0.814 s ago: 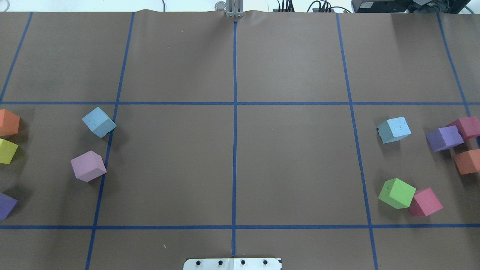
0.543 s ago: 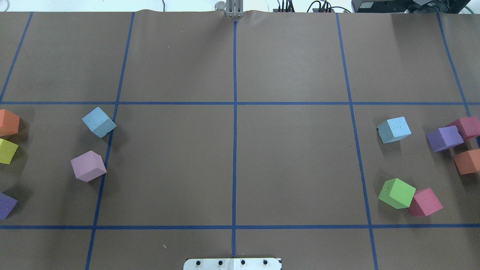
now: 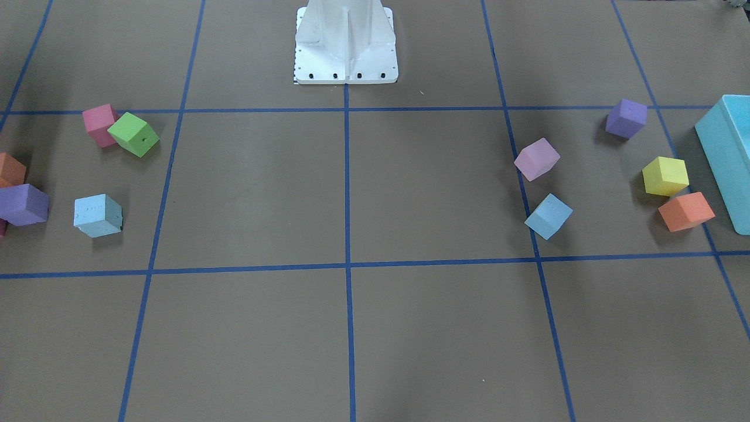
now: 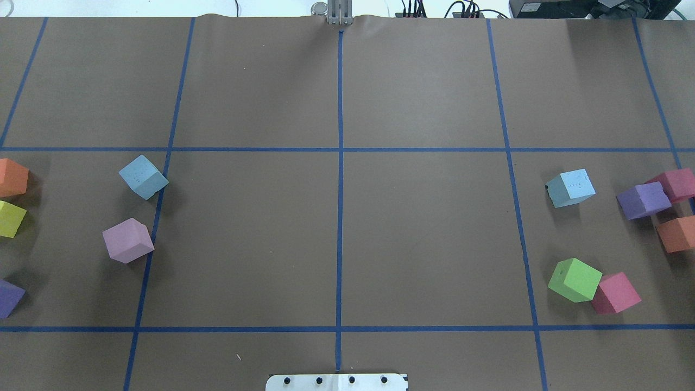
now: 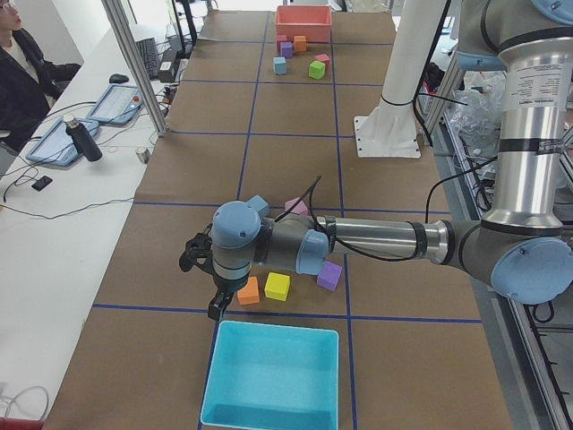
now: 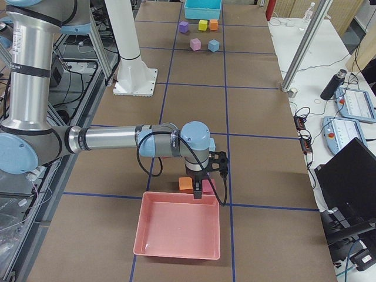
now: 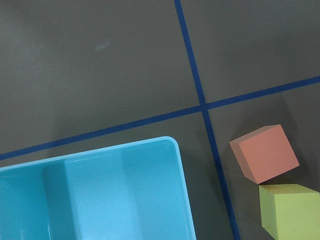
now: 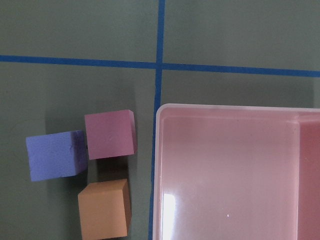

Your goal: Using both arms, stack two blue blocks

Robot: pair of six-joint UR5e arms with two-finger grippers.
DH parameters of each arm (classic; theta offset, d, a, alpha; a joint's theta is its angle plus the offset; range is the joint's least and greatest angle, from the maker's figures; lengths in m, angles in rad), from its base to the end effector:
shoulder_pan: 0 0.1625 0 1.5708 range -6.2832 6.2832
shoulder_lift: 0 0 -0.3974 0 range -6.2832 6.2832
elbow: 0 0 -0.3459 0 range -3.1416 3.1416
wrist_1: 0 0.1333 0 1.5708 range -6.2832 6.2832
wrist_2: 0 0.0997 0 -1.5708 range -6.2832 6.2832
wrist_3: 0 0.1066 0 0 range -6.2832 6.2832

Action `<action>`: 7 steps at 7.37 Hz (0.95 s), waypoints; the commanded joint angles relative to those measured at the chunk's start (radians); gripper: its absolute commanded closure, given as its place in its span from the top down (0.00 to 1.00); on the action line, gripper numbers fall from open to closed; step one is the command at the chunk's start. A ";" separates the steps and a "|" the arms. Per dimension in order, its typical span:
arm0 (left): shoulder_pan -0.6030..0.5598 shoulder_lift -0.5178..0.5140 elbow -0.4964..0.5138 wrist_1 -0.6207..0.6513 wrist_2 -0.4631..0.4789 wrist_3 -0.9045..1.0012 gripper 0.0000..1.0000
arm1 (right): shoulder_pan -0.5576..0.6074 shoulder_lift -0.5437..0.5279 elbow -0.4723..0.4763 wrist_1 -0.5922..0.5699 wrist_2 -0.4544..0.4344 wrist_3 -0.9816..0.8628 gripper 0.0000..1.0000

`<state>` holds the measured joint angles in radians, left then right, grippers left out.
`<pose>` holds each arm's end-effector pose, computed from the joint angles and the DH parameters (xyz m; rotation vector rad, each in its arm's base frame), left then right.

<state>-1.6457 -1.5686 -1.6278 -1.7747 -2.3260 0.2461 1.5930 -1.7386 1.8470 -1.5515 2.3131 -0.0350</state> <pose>-0.0945 -0.4549 0.5905 0.3640 0.7037 0.2599 0.0698 -0.3849 0.5821 0.1429 -0.7375 -0.0596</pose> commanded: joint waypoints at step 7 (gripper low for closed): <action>0.030 -0.039 0.052 -0.089 -0.079 -0.093 0.99 | -0.446 0.213 -0.005 0.266 -0.041 0.476 1.00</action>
<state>-1.6163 -1.6103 -1.5759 -1.8591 -2.4040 0.1527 1.2591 -1.5792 1.8441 -1.3085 2.3220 0.3014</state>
